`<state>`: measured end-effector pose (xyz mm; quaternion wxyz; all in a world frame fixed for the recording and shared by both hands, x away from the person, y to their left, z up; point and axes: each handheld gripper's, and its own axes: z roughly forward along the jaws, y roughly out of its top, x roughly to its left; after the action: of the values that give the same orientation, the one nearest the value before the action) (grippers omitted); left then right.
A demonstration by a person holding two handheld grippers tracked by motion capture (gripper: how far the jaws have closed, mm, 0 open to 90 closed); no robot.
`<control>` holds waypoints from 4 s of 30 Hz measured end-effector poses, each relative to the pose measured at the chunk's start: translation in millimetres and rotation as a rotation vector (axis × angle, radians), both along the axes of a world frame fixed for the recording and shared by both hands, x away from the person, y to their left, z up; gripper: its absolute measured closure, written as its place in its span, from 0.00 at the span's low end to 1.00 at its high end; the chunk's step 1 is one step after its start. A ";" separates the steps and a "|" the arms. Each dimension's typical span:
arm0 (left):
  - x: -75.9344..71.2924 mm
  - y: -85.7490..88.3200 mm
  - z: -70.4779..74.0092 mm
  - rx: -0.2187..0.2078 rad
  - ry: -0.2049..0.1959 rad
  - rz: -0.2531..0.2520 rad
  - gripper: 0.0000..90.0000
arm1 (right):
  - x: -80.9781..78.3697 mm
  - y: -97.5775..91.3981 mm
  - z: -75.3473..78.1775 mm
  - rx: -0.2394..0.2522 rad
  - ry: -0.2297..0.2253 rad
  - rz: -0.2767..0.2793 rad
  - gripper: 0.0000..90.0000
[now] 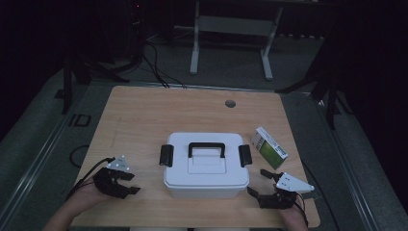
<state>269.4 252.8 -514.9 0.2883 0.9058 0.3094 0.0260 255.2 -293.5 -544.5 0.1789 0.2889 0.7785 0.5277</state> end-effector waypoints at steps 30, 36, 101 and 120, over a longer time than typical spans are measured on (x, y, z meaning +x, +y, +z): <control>6.6 1.1 58.9 0.150 0.090 -0.160 0.44 | -4.3 -2.3 -1.7 0.019 0.003 0.025 0.15; 8.9 -8.0 82.5 0.183 0.081 -0.213 0.44 | -3.9 -2.6 -1.5 0.019 0.006 0.025 0.15; 84.0 -183.5 161.5 0.364 0.082 -0.487 0.34 | -3.9 -2.0 -4.1 0.029 0.019 0.055 0.15; 101.3 -223.6 164.2 0.407 0.087 -0.533 0.42 | -3.7 -2.8 -5.0 0.028 0.022 0.061 0.15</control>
<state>370.8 29.1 -350.6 0.0847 0.9941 0.0623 -0.0277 251.4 -296.3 -549.5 0.1502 0.2733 0.7813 0.5407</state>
